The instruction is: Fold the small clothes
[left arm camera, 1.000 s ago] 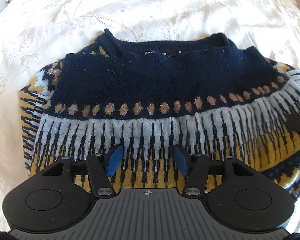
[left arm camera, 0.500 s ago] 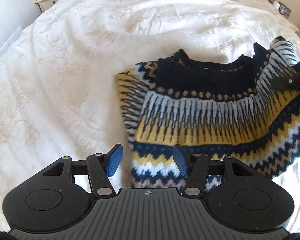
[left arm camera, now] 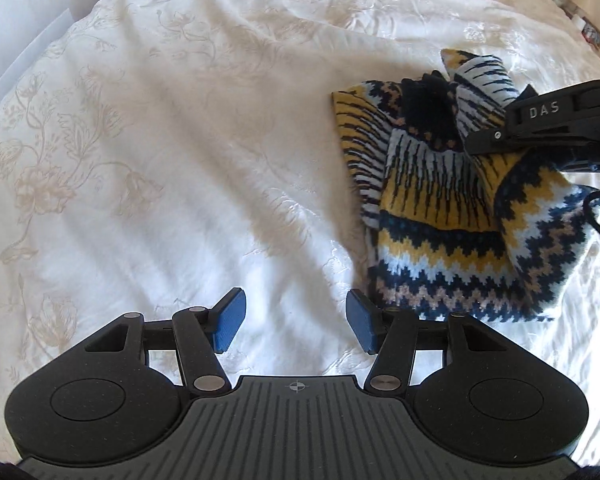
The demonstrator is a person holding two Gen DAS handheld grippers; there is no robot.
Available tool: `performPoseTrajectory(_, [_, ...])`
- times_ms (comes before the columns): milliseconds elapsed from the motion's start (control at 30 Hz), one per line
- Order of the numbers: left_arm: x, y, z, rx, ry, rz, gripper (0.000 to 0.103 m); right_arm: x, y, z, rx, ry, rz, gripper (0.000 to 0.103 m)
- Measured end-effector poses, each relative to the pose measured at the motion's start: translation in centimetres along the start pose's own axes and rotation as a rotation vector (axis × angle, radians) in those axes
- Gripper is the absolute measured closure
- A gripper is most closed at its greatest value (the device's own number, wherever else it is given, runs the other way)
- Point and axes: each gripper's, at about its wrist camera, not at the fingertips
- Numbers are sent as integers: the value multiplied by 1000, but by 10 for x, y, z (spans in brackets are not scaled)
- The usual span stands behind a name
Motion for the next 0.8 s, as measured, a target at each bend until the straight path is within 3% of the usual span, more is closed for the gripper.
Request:
performPoseTrajectory(100, [-2, 0, -9, -5, 20, -5, 49, -6, -8, -17, -48, 56, -6, 62])
performPoseTrajectory(167, [-2, 0, -13, -6, 35, -8, 49, -7, -11, -24, -47, 69, -10, 54])
performPoseTrajectory(467, [7, 1, -12, -15, 15, 8, 49, -11, 17, 2, 148, -53, 47, 52])
performPoseTrajectory(600, [22, 7, -2, -27, -6, 40, 49, -18, 25, 35, 120, -140, 56, 52])
performPoseTrajectory(800, [53, 11, 32, -75, -69, 106, 49, -38, 32, 68, 39, -151, 80, 52])
Point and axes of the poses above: each gripper's, at about its wrist camera, not at the fingertips, and y roughly against the way its jaws point, z to its right, x to its top, and after that the axes turned 15 degrees about -x, right-handed
